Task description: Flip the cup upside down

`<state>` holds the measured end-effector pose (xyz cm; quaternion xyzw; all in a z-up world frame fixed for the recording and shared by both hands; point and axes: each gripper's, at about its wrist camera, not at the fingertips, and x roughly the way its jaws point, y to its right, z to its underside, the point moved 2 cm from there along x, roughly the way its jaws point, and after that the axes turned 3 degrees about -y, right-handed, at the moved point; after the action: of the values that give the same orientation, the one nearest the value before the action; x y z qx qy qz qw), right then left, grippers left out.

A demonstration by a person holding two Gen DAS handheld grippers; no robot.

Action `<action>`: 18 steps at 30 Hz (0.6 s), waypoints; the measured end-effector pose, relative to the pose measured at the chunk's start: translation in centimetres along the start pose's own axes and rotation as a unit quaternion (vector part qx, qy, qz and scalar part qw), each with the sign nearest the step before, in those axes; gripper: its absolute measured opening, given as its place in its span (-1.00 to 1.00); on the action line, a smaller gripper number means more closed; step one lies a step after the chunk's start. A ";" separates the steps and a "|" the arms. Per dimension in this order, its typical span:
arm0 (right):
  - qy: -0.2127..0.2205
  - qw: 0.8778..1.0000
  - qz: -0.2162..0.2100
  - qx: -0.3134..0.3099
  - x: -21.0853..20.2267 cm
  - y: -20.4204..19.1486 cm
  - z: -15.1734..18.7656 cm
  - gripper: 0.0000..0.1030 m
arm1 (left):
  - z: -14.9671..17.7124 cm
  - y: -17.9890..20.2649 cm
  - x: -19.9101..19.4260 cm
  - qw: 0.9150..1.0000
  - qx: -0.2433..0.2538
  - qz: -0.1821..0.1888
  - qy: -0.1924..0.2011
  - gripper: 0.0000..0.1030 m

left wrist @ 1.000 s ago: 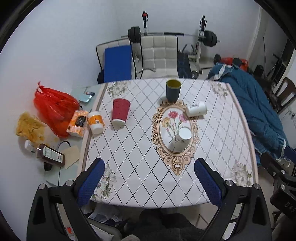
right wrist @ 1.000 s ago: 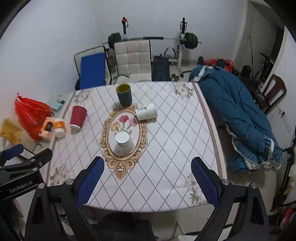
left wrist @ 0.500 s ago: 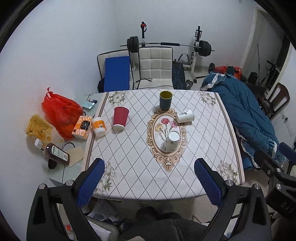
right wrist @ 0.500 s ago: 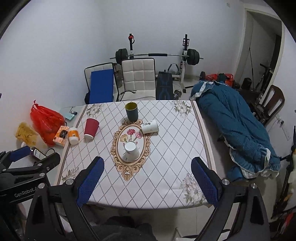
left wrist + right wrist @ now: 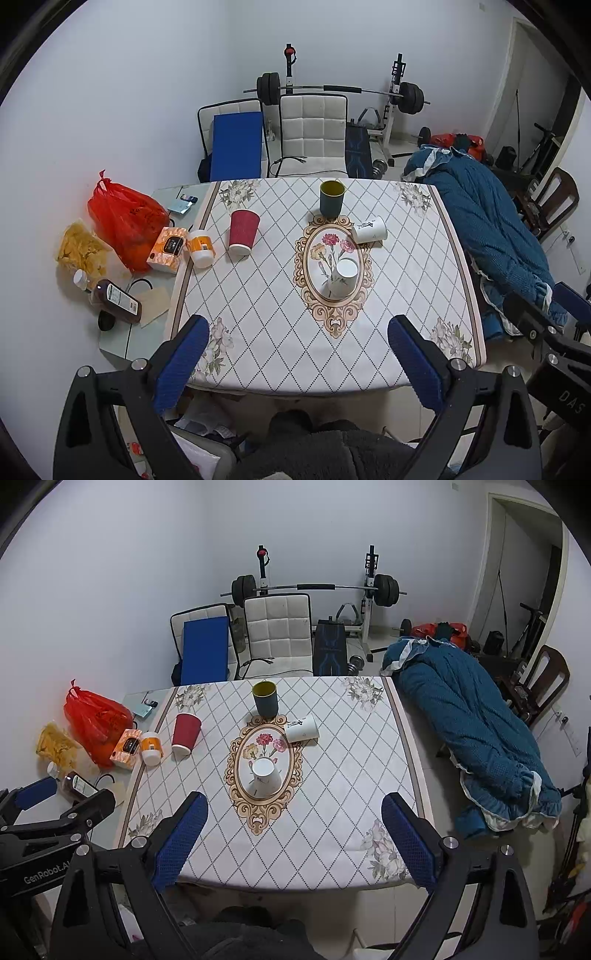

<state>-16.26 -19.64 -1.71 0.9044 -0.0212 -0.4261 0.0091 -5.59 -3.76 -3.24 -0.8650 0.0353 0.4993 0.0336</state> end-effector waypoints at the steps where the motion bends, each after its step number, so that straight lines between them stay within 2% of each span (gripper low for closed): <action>1: 0.000 1.000 -0.001 -0.001 0.0 0.0 0.0 0.89 | 0.0 0.0 0.0 1.000 0.001 -0.002 0.000 0.93; 18: -0.008 1.000 -0.004 -0.007 0.3 -0.3 0.2 0.89 | 0.1 0.1 -0.3 1.000 0.000 -0.004 0.002 0.93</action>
<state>-16.25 -19.34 -2.07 0.9008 -0.0145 -0.4337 0.0139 -5.79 -3.82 -3.06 -0.8661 0.0324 0.4975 0.0357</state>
